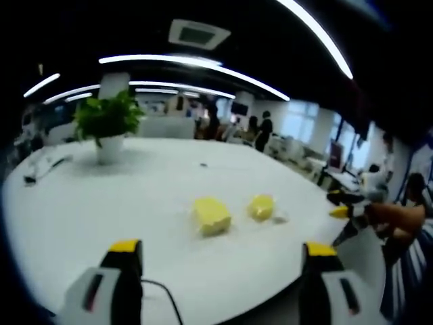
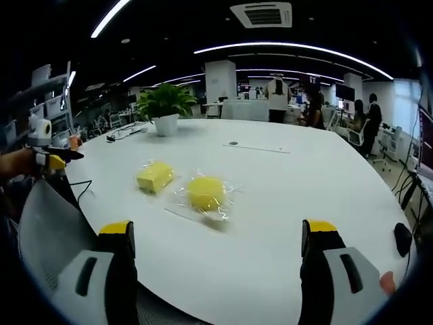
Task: Compare the silicone blocks by pressing each to a similar depth, holding the contact briefly, and releasing to observe deformation and rebound differences across the visible hardness samples.
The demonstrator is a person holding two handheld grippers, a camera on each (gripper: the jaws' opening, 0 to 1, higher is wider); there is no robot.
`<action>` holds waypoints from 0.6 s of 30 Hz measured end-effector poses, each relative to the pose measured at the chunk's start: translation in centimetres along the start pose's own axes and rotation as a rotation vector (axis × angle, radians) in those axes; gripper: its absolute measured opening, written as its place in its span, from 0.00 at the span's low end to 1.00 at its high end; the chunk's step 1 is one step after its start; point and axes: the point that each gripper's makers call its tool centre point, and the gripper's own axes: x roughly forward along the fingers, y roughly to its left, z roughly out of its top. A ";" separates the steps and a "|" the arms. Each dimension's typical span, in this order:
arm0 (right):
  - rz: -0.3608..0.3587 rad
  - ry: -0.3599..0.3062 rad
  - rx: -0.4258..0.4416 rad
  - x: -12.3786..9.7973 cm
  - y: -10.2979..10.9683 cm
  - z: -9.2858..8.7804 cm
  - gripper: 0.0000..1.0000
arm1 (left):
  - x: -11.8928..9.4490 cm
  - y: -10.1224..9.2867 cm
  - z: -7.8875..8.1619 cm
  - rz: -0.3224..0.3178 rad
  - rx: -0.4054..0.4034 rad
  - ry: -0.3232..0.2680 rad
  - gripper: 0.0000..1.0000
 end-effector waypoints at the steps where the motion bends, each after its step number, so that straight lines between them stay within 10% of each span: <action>1: -0.003 -0.003 0.004 0.0 -0.1 0.1 0.96 | 0.0 0.0 0.1 -0.001 0.000 -0.006 1.00; 18: -0.021 -0.016 0.024 -0.2 -1.0 0.8 0.94 | 0.7 -0.4 0.3 -0.025 -0.009 0.015 1.00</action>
